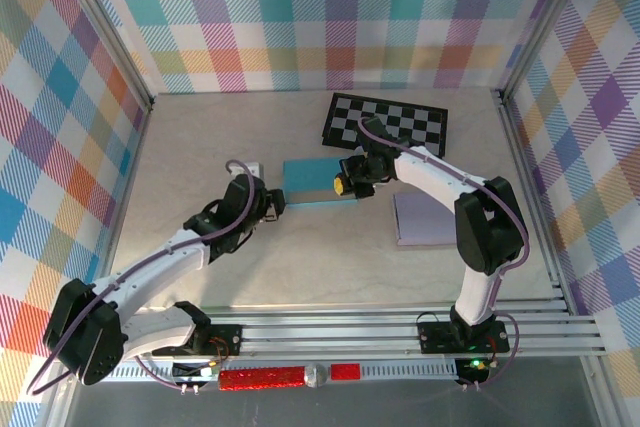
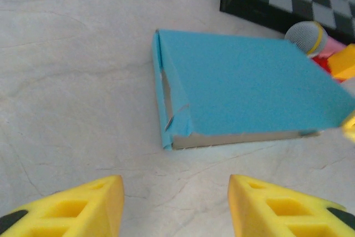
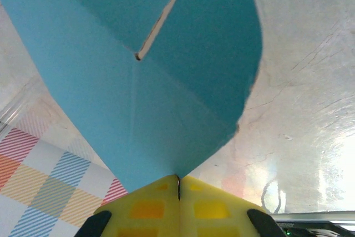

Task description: Fold the paper box

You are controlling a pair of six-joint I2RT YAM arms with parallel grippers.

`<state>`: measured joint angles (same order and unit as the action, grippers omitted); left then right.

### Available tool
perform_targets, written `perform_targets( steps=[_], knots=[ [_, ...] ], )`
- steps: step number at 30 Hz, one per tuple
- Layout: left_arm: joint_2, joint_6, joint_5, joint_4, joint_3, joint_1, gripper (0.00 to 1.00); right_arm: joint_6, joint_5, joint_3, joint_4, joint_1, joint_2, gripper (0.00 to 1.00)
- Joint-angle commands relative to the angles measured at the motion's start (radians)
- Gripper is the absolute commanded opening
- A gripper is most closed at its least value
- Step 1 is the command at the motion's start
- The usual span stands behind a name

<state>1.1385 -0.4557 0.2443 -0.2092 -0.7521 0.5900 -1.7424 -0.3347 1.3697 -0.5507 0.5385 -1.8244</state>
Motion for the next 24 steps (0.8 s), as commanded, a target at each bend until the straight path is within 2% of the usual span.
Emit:
perform_targets(
  steps=[1,4,7,11,19,24],
  knots=[
    [0.037,-0.108,-0.068,-0.166,-0.146,-0.061,0.52,0.01,-0.011,-0.018,-0.02,0.009,0.009,0.08],
    [0.148,-0.193,-0.244,-0.245,-0.262,-0.192,0.52,0.021,-0.012,-0.021,-0.029,0.01,0.007,0.09],
    [0.29,-0.166,-0.348,-0.36,-0.404,-0.261,0.52,0.036,-0.013,-0.024,-0.034,0.01,0.004,0.12],
    [0.458,-0.095,-0.431,-0.423,-0.523,-0.297,0.53,0.059,-0.018,-0.014,-0.052,0.008,-0.003,0.17],
    [0.696,-0.019,-0.56,-0.325,-0.62,-0.306,0.53,0.131,-0.057,0.013,-0.098,-0.003,-0.022,0.23],
    [0.748,0.018,-0.557,-0.314,-0.622,-0.297,0.48,0.137,-0.08,0.017,-0.088,-0.005,-0.043,0.23]
  ],
)
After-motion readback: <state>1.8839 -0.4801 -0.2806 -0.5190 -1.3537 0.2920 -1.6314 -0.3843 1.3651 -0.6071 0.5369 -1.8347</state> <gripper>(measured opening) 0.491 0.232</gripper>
